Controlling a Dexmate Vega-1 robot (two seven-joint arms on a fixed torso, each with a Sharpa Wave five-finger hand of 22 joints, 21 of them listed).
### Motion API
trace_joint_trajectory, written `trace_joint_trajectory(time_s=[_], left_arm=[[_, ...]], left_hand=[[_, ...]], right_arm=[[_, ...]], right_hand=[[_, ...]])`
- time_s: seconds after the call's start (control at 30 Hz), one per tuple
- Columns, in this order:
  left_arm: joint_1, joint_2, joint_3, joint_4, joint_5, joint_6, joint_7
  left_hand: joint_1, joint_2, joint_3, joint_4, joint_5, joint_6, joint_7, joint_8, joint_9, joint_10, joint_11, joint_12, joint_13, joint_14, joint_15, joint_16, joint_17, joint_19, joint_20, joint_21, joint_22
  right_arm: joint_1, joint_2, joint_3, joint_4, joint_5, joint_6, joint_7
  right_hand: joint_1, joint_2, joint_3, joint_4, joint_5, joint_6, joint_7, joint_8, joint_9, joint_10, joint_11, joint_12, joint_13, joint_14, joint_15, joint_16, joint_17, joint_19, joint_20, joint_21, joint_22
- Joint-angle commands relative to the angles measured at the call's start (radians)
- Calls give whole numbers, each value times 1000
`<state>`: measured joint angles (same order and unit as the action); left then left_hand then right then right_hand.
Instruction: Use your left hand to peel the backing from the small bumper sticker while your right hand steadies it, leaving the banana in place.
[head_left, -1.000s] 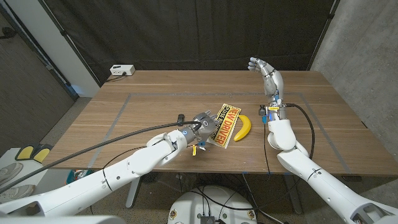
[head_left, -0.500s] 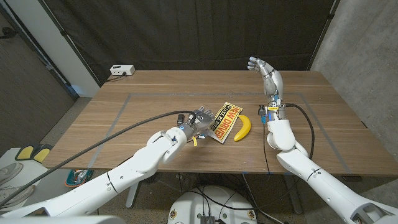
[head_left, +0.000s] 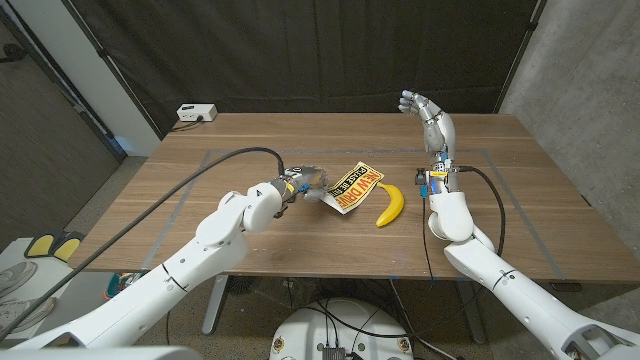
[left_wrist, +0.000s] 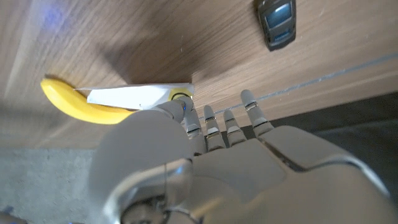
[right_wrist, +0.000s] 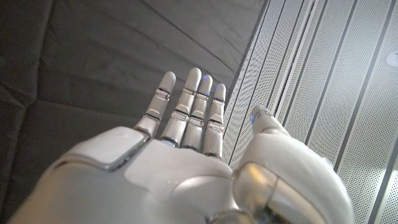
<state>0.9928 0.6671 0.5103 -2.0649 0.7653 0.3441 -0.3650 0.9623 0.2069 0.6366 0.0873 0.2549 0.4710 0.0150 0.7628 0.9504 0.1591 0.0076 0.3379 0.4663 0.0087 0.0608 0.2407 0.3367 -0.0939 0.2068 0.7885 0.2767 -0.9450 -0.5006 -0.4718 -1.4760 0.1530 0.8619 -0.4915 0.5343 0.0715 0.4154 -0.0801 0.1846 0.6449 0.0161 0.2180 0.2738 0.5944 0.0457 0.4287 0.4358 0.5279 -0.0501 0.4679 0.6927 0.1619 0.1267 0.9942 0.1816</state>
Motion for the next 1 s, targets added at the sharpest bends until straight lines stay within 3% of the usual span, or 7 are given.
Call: trace_joint_trajectory(time_s=[0.03,0.4,0.73,0.9,1.0], left_arm=[[53,-95,-195,102,-982,-57,8],[43,-157,-230,143,-1198,-139,63],[3,-195,-218,165,-1248,-279,115],[-17,-234,-198,203,-1288,-343,125],[-29,-256,-185,228,-1306,-369,134]], left_hand=[[3,6,11,-9,-10,23,29,208,-2,4,4,10,8,-7,8,5,9,-16,2,12,10],[8,7,22,-15,-41,-5,40,203,-6,1,9,21,24,-11,11,14,28,-41,-9,42,29],[5,6,27,-12,-63,-15,29,205,-8,-8,13,26,35,-19,15,19,42,-75,-2,56,40],[3,5,28,-13,-68,-15,28,207,-9,-9,13,28,39,-20,14,21,46,-71,-4,68,44],[1,4,27,-12,-70,-15,28,207,-9,-7,13,30,41,-19,13,22,48,-71,-7,72,44]], right_arm=[[16,1,-8,21,10,16,2],[29,7,-15,62,41,53,20],[26,6,-13,83,70,75,31],[7,13,8,61,1,36,-19],[-23,15,38,12,-99,-34,-94]], right_hand=[[-10,-2,-2,-5,0,10,1,0,-1,2,4,-2,2,3,-3,-1,6,10,1,-5,2],[-13,-2,0,-10,1,10,-1,-1,-4,3,4,-2,1,4,-5,-4,6,10,1,-7,3],[-17,0,1,-14,1,11,0,-2,-6,5,2,-2,1,5,-6,-5,7,11,0,-8,3],[-14,4,3,-17,2,11,-2,-2,-7,4,1,-2,1,4,-7,-4,10,12,0,-8,3],[8,6,10,-36,4,9,-5,-3,-9,4,-7,-1,2,4,-13,2,16,14,0,-9,3]])
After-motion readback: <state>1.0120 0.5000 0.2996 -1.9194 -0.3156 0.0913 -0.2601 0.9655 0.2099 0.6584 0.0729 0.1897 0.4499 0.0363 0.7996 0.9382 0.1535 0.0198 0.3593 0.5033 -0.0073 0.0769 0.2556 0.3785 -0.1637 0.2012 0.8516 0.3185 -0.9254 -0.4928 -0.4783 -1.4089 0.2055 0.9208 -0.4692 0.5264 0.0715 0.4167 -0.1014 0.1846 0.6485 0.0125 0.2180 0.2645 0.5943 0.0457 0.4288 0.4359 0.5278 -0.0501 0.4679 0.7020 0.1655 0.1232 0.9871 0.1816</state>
